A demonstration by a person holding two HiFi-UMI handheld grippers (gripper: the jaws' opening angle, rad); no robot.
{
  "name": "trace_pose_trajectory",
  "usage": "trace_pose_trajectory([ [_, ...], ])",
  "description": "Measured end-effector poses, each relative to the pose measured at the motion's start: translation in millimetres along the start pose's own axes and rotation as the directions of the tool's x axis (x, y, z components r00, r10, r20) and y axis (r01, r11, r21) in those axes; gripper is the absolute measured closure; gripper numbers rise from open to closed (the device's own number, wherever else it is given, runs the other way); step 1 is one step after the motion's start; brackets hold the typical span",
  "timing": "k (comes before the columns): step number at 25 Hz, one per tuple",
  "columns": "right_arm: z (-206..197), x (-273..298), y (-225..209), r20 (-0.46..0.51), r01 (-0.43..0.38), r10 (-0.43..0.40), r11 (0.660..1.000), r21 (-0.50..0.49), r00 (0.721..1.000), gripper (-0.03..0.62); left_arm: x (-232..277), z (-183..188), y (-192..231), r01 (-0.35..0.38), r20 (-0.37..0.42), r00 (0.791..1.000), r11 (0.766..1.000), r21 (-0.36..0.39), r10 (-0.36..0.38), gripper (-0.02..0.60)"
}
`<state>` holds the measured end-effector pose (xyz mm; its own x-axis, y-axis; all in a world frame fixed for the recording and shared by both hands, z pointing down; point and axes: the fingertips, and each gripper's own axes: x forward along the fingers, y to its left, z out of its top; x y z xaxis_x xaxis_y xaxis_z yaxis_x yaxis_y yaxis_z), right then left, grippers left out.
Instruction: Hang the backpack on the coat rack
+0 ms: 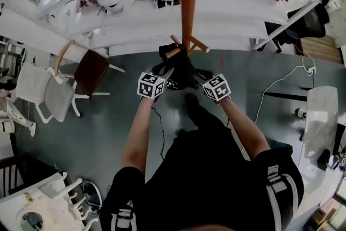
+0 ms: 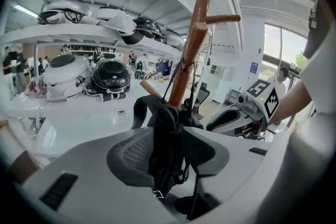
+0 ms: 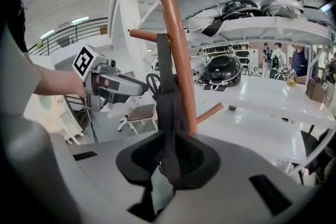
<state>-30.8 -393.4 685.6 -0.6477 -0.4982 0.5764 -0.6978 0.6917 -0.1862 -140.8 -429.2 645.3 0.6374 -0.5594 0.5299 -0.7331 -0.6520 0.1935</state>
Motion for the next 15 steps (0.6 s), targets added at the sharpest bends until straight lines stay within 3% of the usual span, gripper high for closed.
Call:
trace_pose_trajectory([
  [2,-0.3,-7.4,8.7,0.014,-0.012,0.012,1.000,-0.007,1.000,0.577,-10.0,-0.1,-10.4,0.009,0.013,1.000,1.000,0.008,-0.009,0.416],
  [4,-0.4,-13.9,18.4,0.027,-0.025,0.025,1.000,-0.018,0.999,0.579,-19.7,-2.0,-22.2,0.021,0.021,1.000,0.999,0.030,-0.022,0.496],
  [6,-1.9,-19.8,27.7,0.034,-0.027,0.029,0.999,-0.038,0.999,0.579,-28.9,-4.1,-34.9,0.030,0.024,0.999,0.998,0.059,-0.031,0.537],
  [11,-8.7,-34.8,48.6,0.046,-0.013,0.017,0.997,-0.079,0.999,0.579,-49.6,-12.2,-64.1,0.028,0.020,0.999,0.988,0.150,-0.032,0.552],
  [15,-13.3,-45.8,65.3,0.059,0.000,0.006,0.994,-0.105,0.998,0.580,-67.1,-24.8,-72.7,0.015,0.022,1.000,0.987,0.157,-0.019,0.552],
])
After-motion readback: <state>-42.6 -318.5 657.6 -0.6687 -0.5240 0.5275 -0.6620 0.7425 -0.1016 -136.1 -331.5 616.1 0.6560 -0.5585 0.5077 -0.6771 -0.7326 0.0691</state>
